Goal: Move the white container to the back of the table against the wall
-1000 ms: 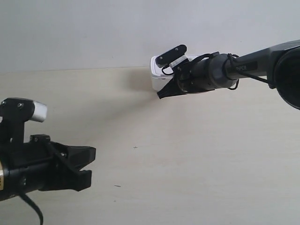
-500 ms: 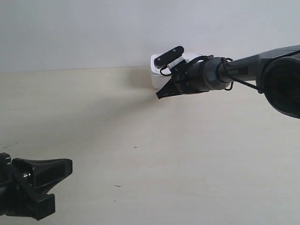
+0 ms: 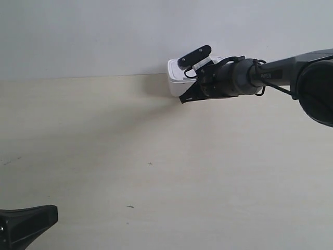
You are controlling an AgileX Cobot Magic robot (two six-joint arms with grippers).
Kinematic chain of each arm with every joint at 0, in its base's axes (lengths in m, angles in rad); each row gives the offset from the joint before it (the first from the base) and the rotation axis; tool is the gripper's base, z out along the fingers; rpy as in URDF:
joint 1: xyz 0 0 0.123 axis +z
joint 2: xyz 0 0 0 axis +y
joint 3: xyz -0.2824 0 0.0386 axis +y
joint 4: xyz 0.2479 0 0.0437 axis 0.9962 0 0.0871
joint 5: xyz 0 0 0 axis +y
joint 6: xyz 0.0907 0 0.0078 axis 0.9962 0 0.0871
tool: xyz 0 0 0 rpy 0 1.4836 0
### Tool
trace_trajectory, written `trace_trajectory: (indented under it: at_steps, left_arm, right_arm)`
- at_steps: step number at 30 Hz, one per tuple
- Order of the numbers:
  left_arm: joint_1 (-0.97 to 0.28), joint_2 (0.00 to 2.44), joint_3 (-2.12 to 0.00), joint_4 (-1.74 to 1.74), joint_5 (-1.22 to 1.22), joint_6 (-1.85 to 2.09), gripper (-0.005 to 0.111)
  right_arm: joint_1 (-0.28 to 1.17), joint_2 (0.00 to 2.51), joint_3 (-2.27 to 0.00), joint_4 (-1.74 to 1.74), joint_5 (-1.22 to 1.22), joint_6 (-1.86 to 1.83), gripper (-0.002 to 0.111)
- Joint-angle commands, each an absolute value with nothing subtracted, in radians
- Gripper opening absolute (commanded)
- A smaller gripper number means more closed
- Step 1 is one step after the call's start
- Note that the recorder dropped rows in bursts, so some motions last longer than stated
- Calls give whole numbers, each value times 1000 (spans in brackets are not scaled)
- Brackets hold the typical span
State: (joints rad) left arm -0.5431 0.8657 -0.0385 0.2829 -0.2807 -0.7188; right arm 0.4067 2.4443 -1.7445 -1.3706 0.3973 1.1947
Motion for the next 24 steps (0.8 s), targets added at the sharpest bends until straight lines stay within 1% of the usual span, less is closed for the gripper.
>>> trace_trajectory:
  at_steps: [1,6,24]
  left_arm:
    - [-548,836,-11,275,-263,-742,0]
    - [-548,816,0,277,-263,-761,0]
    - [-548,769,0,281,-245,-762,0]
  right_arm:
    - [400,2444,-1752,-1369,369,1188,0]
    - [400,2444,-1752,-1369,307,1188,0]
    - [400,2533,-1876,-1332,350,1151,0]
